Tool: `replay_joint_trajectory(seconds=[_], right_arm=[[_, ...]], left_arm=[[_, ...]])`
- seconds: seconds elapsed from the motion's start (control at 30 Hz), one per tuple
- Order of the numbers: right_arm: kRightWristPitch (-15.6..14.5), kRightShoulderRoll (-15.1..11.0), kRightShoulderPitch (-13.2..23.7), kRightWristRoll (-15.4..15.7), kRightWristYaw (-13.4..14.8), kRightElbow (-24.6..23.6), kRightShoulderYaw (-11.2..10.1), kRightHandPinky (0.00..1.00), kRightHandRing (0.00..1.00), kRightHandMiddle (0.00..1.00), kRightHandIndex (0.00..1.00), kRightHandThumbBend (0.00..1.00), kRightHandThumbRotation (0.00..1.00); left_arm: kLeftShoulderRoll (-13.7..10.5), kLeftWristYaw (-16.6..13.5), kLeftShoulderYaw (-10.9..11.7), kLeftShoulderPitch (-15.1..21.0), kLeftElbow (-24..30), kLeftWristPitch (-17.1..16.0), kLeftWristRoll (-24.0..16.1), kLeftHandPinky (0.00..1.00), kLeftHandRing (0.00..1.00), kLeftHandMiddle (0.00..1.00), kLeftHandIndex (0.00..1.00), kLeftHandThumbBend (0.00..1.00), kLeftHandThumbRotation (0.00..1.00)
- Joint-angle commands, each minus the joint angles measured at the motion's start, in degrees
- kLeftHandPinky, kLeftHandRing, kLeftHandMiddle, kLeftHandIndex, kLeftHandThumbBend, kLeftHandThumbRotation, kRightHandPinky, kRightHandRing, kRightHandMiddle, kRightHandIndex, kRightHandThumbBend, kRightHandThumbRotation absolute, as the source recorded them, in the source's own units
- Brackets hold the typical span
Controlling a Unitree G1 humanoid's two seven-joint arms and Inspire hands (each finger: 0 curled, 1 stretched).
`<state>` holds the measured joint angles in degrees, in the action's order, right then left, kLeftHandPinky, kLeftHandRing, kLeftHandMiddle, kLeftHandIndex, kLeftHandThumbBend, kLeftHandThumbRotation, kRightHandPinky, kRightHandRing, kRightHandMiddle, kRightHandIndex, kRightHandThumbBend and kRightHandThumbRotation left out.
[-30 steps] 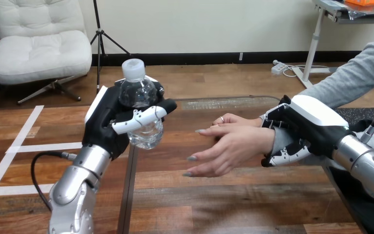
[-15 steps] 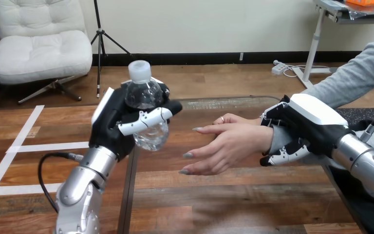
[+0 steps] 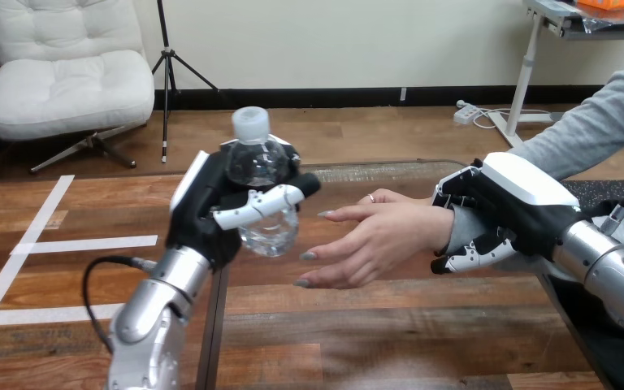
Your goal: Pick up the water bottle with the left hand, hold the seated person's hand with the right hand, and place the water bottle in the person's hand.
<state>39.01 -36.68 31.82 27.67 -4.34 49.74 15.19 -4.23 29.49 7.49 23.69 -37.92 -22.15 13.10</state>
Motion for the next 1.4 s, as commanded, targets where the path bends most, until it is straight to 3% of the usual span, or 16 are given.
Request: replay_joint_trajectory(seconds=[0.0,0.6,1.23,1.37], right_arm=[[1.2,-0.7,1.4,-1.5,-0.2,-3.4,-1.7,0.37,0.4,0.44,0.45,0.79,0.0],[1.5,-0.6,1.4,-1.8,0.0,-3.3,-1.8,0.36,0.39,0.43,0.45,0.79,0.0],[0.4,-0.2,1.5,-1.6,0.0,-3.4,-1.6,0.36,0.39,0.44,0.45,0.78,0.0],[-0.3,-0.2,1.5,-1.4,-0.1,-3.8,-1.5,0.36,0.39,0.44,0.45,0.78,0.0]], left_arm=[[0.8,0.3,-1.0,5.4,1.7,-1.5,0.2,0.28,0.32,0.37,0.4,0.65,0.0],[3.0,0.9,-2.9,4.7,1.4,-1.6,0.1,0.28,0.33,0.37,0.4,0.65,0.0],[6.8,1.3,-4.7,3.2,2.0,0.9,0.6,0.28,0.33,0.37,0.4,0.66,0.0],[7.5,1.4,-5.2,3.1,1.5,0.1,0.4,0.28,0.33,0.37,0.4,0.66,0.0]])
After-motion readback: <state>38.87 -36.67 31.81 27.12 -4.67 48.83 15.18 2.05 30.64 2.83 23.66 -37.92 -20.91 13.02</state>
